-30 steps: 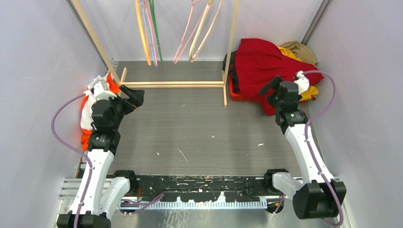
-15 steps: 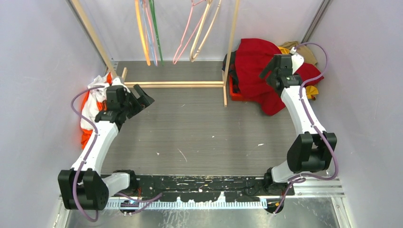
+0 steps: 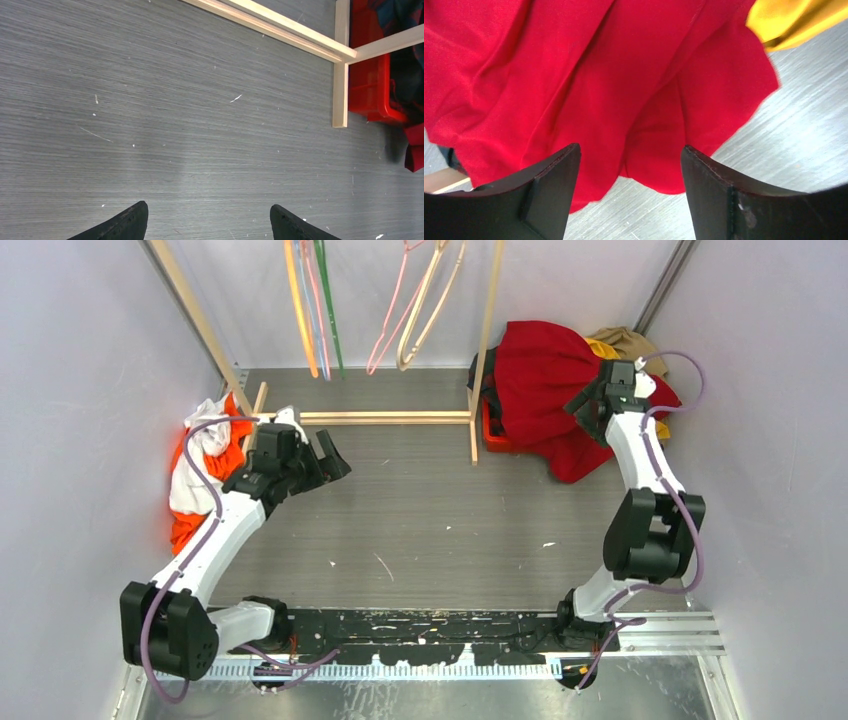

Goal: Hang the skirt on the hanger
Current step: Move the skirt to the center of the board, then flatten out the skirt at the center of the board.

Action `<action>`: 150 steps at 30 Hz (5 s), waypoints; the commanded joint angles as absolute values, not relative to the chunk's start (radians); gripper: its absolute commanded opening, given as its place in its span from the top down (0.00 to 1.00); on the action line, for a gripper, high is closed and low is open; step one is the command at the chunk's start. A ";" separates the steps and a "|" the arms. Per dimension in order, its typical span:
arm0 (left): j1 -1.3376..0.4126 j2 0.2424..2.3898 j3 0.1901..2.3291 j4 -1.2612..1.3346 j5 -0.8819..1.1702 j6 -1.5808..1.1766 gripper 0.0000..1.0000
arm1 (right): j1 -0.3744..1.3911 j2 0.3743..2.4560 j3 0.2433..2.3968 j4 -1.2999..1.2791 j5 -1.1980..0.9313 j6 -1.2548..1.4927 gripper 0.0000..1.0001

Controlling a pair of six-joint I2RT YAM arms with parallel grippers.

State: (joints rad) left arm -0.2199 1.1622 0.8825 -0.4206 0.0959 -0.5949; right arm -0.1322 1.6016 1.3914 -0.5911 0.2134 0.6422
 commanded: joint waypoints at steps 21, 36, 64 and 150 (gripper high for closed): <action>-0.302 1.140 0.936 -0.466 0.020 -0.559 0.16 | 0.062 1.236 1.201 -0.466 0.039 0.571 0.99; -0.305 1.073 0.968 -0.554 -0.013 -0.569 0.18 | 1.008 1.317 1.210 -0.572 0.095 0.595 0.99; -0.896 0.948 1.032 -0.839 -0.260 -0.753 0.23 | 0.622 0.909 0.657 -0.636 0.381 0.839 0.09; -0.276 0.984 1.285 -0.664 -0.028 -0.613 1.00 | 0.405 1.379 1.432 -0.379 -0.229 0.622 0.99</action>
State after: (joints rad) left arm -0.2897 1.0954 1.4036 -0.6842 -0.0689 -0.5938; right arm 0.3820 1.5158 1.5497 -0.4389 -0.2504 0.6697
